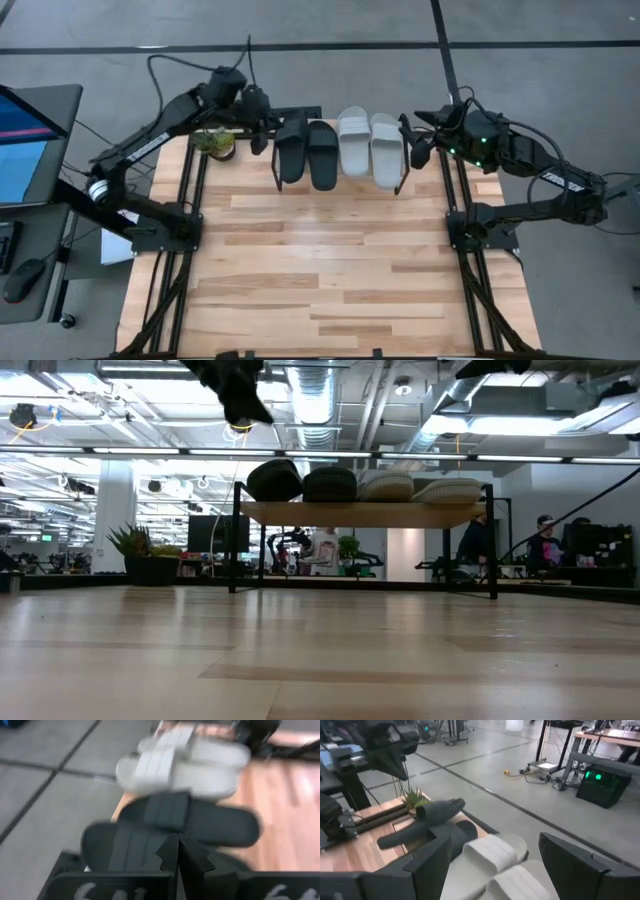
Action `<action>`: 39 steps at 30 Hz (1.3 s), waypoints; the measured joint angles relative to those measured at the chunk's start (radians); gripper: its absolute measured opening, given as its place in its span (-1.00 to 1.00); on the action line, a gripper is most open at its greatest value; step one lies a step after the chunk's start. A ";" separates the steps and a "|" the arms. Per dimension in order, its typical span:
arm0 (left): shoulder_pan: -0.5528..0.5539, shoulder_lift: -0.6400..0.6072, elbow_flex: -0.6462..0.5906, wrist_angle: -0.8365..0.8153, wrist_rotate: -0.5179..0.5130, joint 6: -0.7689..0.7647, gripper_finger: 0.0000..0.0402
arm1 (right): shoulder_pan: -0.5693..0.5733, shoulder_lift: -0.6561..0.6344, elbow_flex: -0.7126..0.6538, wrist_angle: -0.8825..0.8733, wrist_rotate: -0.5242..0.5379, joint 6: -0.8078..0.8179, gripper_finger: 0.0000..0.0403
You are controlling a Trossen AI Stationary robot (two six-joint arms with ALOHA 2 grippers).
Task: Pick and place slides into the shelf
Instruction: Put the black slide on the shelf
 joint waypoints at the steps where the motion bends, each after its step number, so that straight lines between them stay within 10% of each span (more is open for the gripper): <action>1: 0.008 0.016 0.000 -0.013 -0.009 0.007 -1.00 | 0.000 -0.004 0.000 -0.015 0.000 0.004 0.44; 7: 0.021 0.089 0.000 -0.027 -0.133 0.016 -1.00 | 0.000 -0.021 0.000 -0.087 0.000 0.045 0.44; 39: -0.034 0.228 0.004 0.093 -0.035 0.004 -1.00 | 0.000 -0.026 0.000 -0.104 0.000 0.046 0.44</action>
